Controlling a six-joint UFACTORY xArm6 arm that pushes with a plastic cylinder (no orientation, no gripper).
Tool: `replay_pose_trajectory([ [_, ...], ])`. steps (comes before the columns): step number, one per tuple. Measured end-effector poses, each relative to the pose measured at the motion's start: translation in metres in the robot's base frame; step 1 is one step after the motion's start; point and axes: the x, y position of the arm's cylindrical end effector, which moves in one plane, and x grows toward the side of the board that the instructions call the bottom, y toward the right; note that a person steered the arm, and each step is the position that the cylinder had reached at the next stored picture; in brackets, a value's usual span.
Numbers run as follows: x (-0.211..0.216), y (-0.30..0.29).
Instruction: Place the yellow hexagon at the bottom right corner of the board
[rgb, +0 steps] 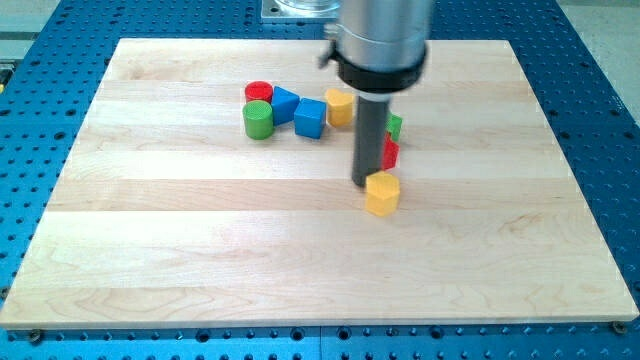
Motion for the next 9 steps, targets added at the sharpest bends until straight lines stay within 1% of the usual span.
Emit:
replay_pose_trajectory([
  [1, 0.006, -0.042],
  [2, 0.03, -0.028],
  [3, 0.052, 0.019],
  [4, 0.035, -0.014],
  [5, 0.027, 0.04],
  [6, 0.03, 0.106],
  [7, -0.004, 0.113],
  [8, 0.042, 0.129],
  [9, 0.085, 0.13],
])
